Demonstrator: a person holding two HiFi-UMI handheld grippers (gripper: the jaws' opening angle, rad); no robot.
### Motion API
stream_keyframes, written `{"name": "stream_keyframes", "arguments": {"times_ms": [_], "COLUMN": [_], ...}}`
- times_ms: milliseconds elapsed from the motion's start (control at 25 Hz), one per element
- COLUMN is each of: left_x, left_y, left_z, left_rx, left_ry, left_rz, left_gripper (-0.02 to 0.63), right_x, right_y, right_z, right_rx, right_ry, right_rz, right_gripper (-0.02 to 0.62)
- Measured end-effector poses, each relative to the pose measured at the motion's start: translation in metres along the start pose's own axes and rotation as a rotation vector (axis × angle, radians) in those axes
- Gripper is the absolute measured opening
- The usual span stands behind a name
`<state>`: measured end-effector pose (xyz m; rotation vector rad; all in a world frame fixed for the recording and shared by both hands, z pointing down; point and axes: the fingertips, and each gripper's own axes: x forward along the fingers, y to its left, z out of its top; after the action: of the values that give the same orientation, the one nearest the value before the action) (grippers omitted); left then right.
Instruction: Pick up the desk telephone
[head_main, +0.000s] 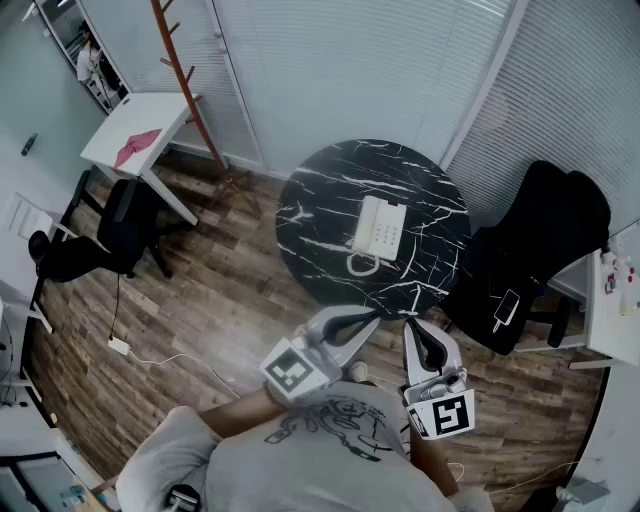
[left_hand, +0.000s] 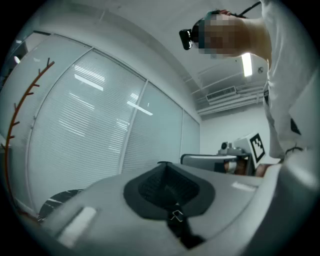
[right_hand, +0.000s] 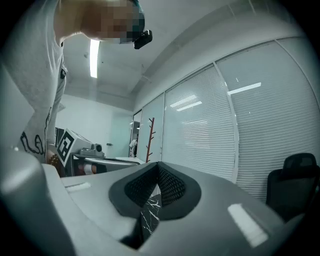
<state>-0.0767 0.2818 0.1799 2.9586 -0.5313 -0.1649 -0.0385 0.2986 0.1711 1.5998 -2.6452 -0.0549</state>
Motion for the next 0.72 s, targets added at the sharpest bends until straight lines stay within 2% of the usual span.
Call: {"name": "stream_keyframes", "arguments": {"times_ms": [720], "left_x": [0.016], "left_y": [-0.019], "left_z": [-0.006], "left_rx": [-0.006], "left_ry": [0.01], "left_rz": [0.017], "left_gripper": [0.002], "right_x": [-0.018], "right_y": [-0.014], "right_z": [0.001], "right_rx": [0.023], "right_ry": [-0.038], "right_rz": [0.018], "right_gripper": [0.006]}}
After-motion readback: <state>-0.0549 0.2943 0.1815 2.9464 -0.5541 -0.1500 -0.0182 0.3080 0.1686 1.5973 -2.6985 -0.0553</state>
